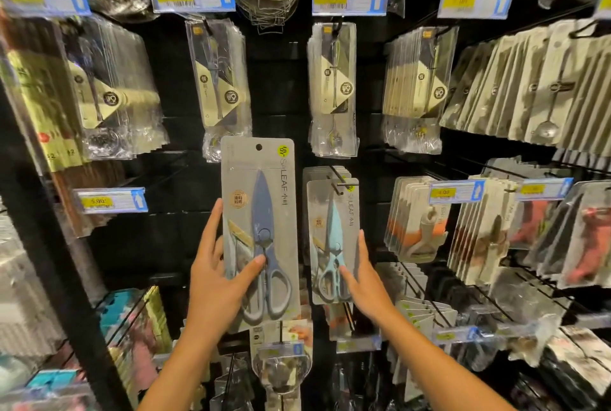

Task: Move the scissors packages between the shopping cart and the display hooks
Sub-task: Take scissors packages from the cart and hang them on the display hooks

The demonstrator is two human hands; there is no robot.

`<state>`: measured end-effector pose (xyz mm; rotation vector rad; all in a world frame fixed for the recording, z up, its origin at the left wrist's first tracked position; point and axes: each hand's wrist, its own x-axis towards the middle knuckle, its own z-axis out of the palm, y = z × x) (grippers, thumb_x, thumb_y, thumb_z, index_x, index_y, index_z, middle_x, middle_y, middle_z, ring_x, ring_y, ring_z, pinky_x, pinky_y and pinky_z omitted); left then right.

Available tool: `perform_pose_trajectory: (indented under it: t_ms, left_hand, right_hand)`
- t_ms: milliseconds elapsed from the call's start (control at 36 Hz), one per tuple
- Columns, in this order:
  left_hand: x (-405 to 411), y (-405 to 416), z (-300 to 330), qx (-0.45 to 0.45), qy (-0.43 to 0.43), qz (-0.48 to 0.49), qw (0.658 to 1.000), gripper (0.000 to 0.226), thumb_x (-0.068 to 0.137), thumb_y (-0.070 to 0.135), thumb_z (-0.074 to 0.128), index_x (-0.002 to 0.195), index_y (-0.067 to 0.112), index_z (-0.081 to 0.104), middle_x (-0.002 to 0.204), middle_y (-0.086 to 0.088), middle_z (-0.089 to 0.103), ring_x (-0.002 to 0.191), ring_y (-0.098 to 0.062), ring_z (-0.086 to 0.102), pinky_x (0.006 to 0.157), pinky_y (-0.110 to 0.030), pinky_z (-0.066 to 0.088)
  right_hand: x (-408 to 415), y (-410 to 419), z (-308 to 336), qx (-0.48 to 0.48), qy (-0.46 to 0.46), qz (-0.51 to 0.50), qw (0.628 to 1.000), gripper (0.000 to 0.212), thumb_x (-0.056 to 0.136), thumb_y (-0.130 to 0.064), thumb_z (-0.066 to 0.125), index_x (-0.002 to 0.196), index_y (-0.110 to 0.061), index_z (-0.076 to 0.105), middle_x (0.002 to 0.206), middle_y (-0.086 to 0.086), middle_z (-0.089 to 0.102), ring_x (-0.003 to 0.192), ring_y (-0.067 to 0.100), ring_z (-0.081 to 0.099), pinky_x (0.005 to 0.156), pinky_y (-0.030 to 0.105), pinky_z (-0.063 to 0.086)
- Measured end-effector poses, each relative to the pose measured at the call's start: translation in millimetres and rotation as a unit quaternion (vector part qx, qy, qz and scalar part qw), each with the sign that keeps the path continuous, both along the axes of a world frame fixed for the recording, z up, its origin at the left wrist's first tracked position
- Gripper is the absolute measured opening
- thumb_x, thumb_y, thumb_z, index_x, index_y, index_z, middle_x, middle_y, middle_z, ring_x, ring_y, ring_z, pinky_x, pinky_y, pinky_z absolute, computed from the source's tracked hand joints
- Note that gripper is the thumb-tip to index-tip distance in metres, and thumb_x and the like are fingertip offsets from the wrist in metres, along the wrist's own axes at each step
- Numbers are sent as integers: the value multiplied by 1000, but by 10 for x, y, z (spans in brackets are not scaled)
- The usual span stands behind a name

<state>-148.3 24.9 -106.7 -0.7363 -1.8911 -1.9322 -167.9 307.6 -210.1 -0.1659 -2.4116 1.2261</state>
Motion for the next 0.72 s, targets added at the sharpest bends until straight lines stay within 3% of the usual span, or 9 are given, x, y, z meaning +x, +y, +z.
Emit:
perform_pose_trajectory:
  t_ms: [250,472,583,722]
  left_hand:
    - [-53,38,49,6,13,15,1000,100,80,1,78,150,55,31,154,14,47,130,-3,57,92,-17,54]
    - [-36,35,63,-11,12,30,999,99,82,3,78,154,49,29,151,26,44,128,9,52,84,-5,50]
    - [-26,9,78,-12,10,27,1000,99,82,3,78,155,48,28,149,30,43,128,10,51,85,-5,50]
    - [11,-36,79,-14,4,18,1000,99,83,0,77,156,44,27,139,41,47,126,13,52,86,-4,49]
  right_hand:
    - [-334,70,-42,21,-9,-29,999,90,102,-39,50,142,-63,-26,157,6,41,130,32,56,100,61,49]
    - [-466,92,-28,27,-13,-42,999,93,103,-36,50,139,-63,-31,149,10,49,121,31,61,97,59,52]
    - [-416,95,-32,19,-39,-39,998,87,103,-43,48,138,-67,-28,155,10,42,130,33,54,103,56,49]
    - [-103,-53,-34,-23,-83,-14,996,78,103,-45,48,158,-43,-8,165,6,26,149,26,32,117,43,31]
